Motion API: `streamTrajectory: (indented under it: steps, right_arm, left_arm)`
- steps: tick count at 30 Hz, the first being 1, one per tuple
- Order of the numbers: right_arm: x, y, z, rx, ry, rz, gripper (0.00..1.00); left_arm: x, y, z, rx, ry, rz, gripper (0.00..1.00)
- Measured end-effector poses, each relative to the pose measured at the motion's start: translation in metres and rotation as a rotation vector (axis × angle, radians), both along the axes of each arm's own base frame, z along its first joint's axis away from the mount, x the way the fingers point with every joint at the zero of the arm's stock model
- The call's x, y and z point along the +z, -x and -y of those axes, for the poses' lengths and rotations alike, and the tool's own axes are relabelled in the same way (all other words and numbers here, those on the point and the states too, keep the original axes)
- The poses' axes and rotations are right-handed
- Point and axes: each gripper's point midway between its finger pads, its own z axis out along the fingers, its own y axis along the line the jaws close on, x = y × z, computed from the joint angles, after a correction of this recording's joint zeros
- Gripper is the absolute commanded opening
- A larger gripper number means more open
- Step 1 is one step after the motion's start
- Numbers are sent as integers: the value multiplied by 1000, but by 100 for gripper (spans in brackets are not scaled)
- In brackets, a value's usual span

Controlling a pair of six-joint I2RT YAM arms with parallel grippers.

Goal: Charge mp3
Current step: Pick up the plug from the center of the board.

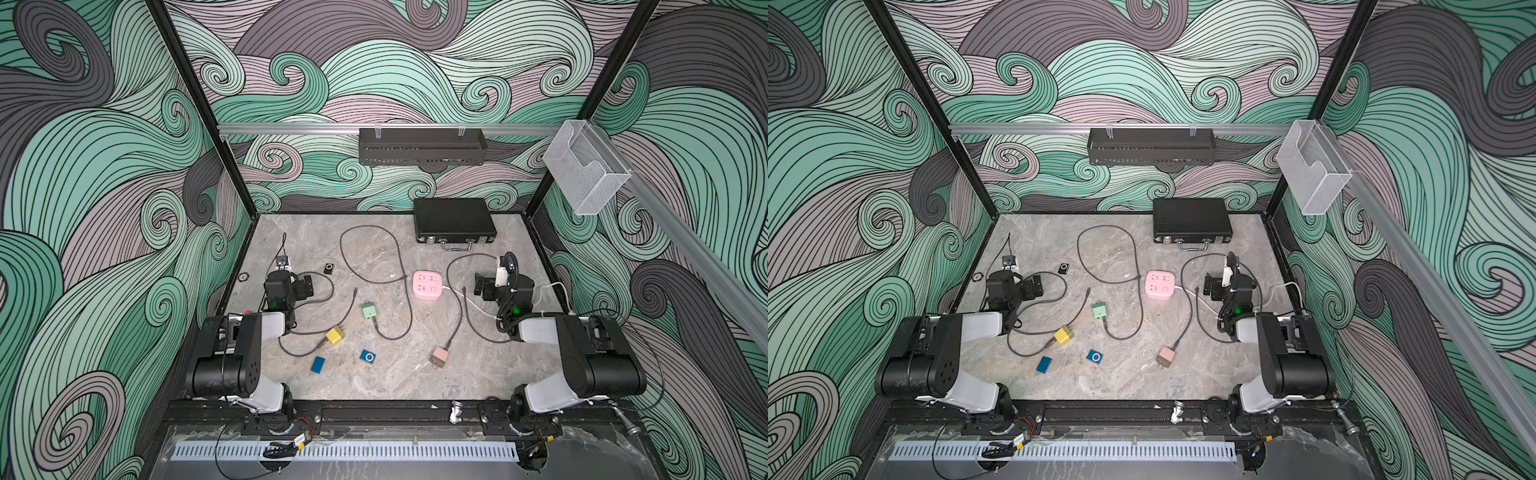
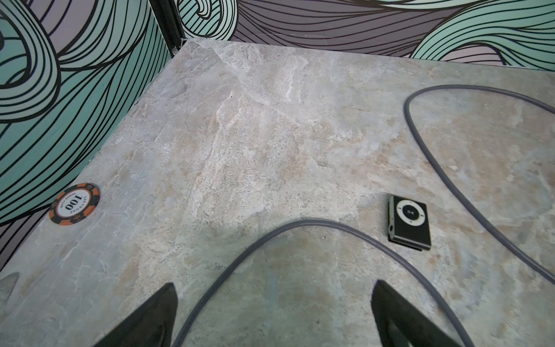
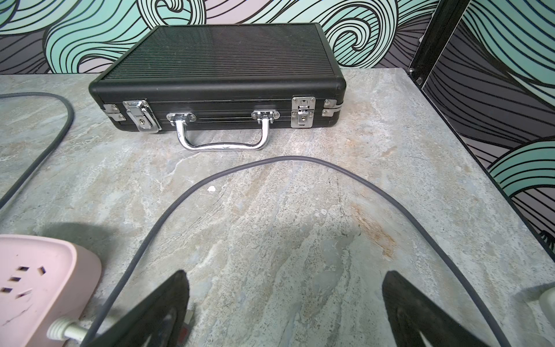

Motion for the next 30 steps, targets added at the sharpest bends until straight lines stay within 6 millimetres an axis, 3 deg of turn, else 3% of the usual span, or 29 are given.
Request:
streamTrajectory:
  steps: [30]
  right_arm:
    - [0,0,0,0,0,2,99]
  left_arm:
    - [-1,0,1,-3,1,-9,95]
